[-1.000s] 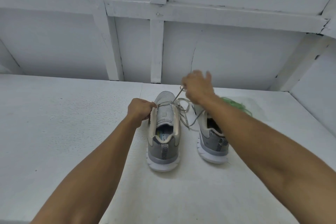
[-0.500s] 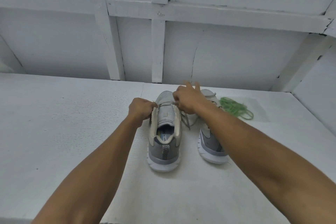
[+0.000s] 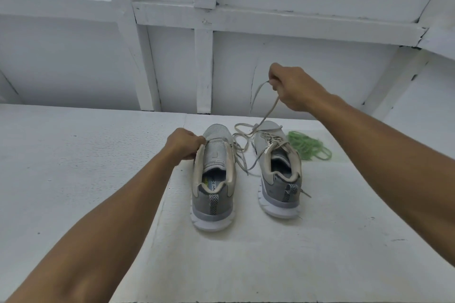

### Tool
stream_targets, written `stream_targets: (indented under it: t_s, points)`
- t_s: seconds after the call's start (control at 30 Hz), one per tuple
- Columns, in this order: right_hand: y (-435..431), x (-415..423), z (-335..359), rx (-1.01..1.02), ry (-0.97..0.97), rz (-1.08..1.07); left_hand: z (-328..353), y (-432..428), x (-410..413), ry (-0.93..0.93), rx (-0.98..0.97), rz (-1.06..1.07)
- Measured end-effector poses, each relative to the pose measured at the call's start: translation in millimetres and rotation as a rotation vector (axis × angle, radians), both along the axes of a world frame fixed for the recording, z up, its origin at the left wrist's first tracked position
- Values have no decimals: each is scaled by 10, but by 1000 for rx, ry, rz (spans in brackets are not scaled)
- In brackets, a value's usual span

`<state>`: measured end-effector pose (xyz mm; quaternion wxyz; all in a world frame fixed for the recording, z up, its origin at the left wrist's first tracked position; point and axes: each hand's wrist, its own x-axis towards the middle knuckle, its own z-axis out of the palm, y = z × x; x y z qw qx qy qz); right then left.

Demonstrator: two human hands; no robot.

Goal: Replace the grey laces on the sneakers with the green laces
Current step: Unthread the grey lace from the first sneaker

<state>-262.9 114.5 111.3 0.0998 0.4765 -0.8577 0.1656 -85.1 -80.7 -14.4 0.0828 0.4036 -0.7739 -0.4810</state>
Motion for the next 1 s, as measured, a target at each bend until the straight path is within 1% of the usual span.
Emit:
stream_targets:
  t_s: [0.03, 0.07, 0.1, 0.13, 0.17, 0.2, 0.23, 0.27, 0.33, 0.37, 0.5, 0.6, 0.7, 0.73, 0.77, 0.8, 0.83, 0.87, 0.9, 0.93, 0.97, 1.0]
  points:
    - [46, 42, 44, -29, 0, 43, 111, 15, -9, -47, -128, -38]
    - [86, 91, 80, -60, 7, 86, 249, 50, -16, -33, -240, -48]
    - [123, 155, 114, -89, 14, 128, 416, 118, -12, 53, -280, -67]
    - [146, 228, 135, -118, 23, 173, 584, 199, 3, 186, -208, -110]
    - [170, 306, 157, -143, 34, 214, 758, 313, 27, 320, -61, -179]
    - [197, 383, 177, -166, 48, 252, 918, 435, 59, 417, 97, -267]
    - [224, 452, 198, -183, 63, 282, 1047, 558, 99, 460, 216, -357]
    - [252, 513, 221, -198, 82, 308, 1121, 660, 149, 464, 258, -450]
    - [317, 588, 279, -224, 129, 334, 1191, 832, 283, 432, 204, -583]
    - [353, 606, 308, -235, 143, 330, 1195, 892, 355, 435, 189, -606]
    - [510, 658, 280, -209, 147, 303, 1176, 1053, 595, 589, 374, -568]
    - [578, 766, 116, -154, 113, 275, 1209, 1142, 662, 751, 477, -518]
    - [640, 1033, -88, -152, 53, 314, 1292, 1193, 658, 931, 587, -456]
    - [656, 1150, -148, -144, 35, 333, 1302, 1185, 633, 980, 593, -427]
    - [674, 1267, -194, -122, 24, 347, 1299, 1162, 604, 1006, 546, -400]
    - [695, 1370, -215, -81, 22, 368, 1275, 1117, 570, 1002, 440, -373]
    - [722, 1455, -206, -23, 17, 399, 1236, 1064, 541, 959, 275, -367]
    - [755, 1513, -174, 40, -7, 430, 1191, 1012, 530, 863, 74, -398]
    - [793, 1543, -108, 83, -40, 453, 1140, 956, 533, 726, -105, -476]
    - [830, 1541, -28, 69, -67, 465, 1098, 909, 552, 577, -218, -589]
    - [858, 1505, 54, 2, -85, 461, 1074, 883, 582, 447, -253, -709]
    - [872, 1429, 132, -83, -95, 448, 1077, 892, 615, 361, -205, -815]
